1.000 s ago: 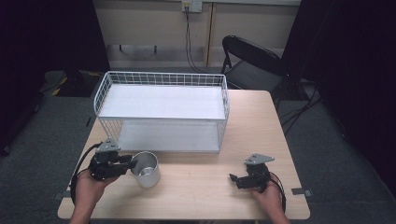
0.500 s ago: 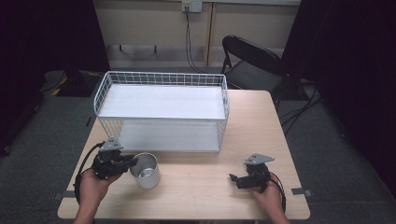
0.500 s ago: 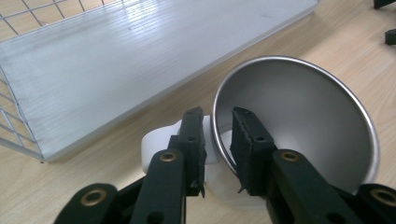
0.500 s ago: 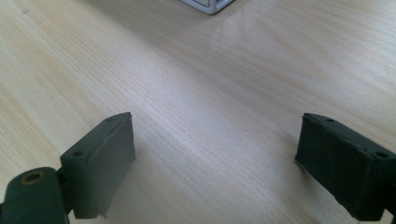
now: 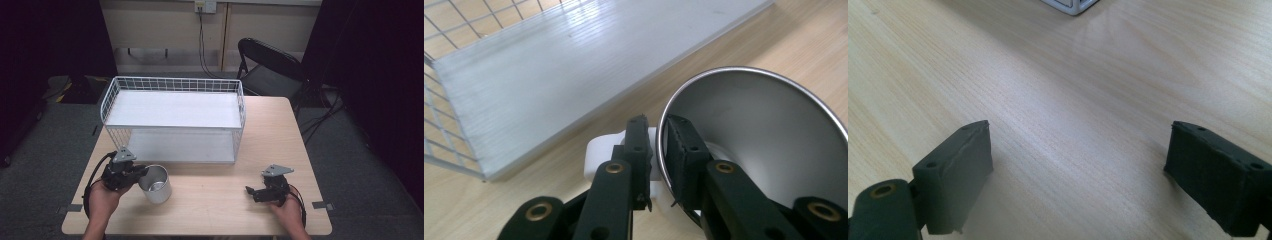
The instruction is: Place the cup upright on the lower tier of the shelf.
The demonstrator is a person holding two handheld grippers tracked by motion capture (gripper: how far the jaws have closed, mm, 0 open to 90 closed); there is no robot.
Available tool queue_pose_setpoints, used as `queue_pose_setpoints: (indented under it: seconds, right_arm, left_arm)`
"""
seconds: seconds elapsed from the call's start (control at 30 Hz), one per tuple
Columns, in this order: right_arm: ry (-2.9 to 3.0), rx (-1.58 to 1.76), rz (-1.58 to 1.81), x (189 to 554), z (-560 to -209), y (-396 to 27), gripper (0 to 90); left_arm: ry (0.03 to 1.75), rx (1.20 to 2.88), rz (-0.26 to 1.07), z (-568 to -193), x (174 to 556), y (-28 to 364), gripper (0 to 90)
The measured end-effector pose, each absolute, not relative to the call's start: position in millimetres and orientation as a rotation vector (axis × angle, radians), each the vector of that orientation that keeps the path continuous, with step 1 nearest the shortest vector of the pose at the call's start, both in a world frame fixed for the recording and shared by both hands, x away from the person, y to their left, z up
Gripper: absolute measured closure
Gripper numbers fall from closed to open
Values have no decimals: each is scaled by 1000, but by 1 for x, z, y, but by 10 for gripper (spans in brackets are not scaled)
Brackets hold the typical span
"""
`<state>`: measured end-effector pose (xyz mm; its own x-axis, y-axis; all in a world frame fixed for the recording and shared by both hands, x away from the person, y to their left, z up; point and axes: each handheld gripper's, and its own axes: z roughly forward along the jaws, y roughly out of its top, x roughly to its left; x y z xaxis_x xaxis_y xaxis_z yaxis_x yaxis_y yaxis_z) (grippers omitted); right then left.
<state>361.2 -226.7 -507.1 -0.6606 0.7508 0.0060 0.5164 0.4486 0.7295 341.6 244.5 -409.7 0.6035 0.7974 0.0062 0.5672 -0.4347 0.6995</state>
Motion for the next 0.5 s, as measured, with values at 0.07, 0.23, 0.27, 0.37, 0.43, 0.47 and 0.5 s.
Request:
queue_pose_setpoints:
  seconds: [0.07,0.23,0.27,0.37,0.43,0.47,0.5]
  right_arm:
    - [2386,1083,1037,361,-507,-227,104]
    - [2386,1082,1037,361,-507,-227,104]
    - [2386,1083,1037,361,-507,-227,104]
    - [2386,1083,1037,361,-507,-227,105]
    - [2386,1083,1037,361,-507,-227,105]
    - [2386,1083,1037,361,-507,-227,104]
    - [2386,1083,1037,361,-507,-227,104]
  left_arm:
    - [1068,2181,506,-409,340,244,827]
    - [1067,2170,525,-409,340,243,842]
    - [1068,2167,525,-409,340,243,842]
    - [1060,2172,535,-409,339,241,842]
    - [1059,2171,533,-409,338,241,839]
    - [1059,2171,533,-409,338,241,837]
    - [1057,2169,530,-409,337,240,837]
